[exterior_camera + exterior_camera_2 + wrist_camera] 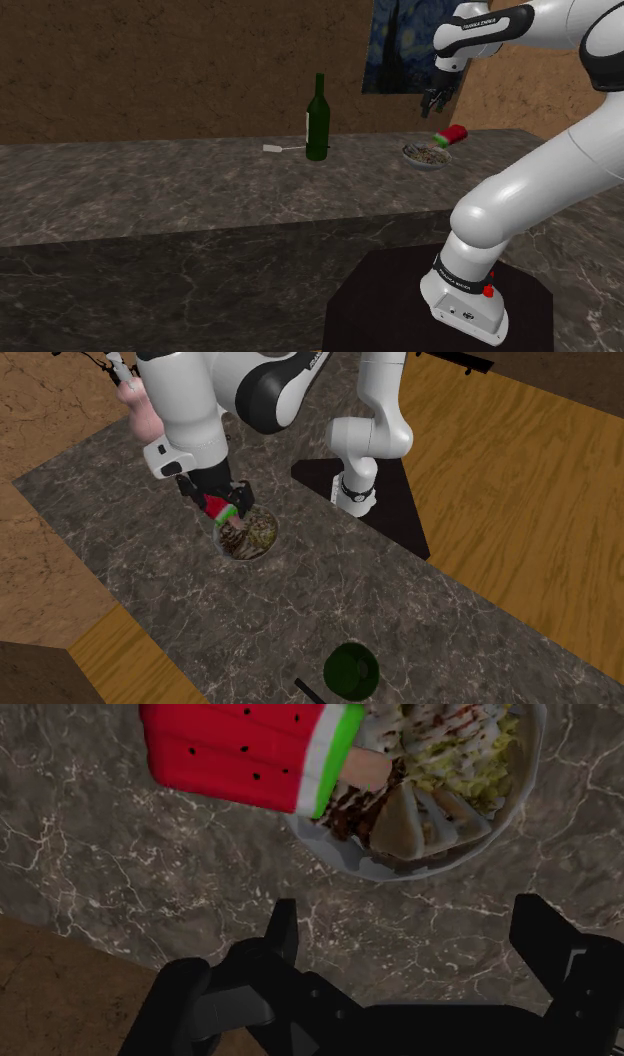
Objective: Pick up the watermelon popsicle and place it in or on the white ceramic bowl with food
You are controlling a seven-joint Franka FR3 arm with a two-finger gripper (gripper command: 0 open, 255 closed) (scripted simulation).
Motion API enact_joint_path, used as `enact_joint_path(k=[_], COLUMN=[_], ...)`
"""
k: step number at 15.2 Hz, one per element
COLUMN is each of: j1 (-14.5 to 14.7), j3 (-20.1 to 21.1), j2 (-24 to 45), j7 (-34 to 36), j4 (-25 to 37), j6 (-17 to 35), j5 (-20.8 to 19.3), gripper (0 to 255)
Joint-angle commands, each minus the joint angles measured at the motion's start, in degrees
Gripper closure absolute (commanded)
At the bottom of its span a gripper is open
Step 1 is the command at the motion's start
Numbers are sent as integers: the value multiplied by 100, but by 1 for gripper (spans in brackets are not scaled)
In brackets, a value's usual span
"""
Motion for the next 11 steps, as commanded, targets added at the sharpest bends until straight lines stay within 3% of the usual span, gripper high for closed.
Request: enact_joint_path(k=[1,3,11], j1=[4,14,14], j3=[67,142,142], j2=[-41,-63,-63], j7=[-5,-15,-15], j4=[251,569,569], j6=[-295,-637,-637], j5=[20,51,51], gripper=[0,0,0])
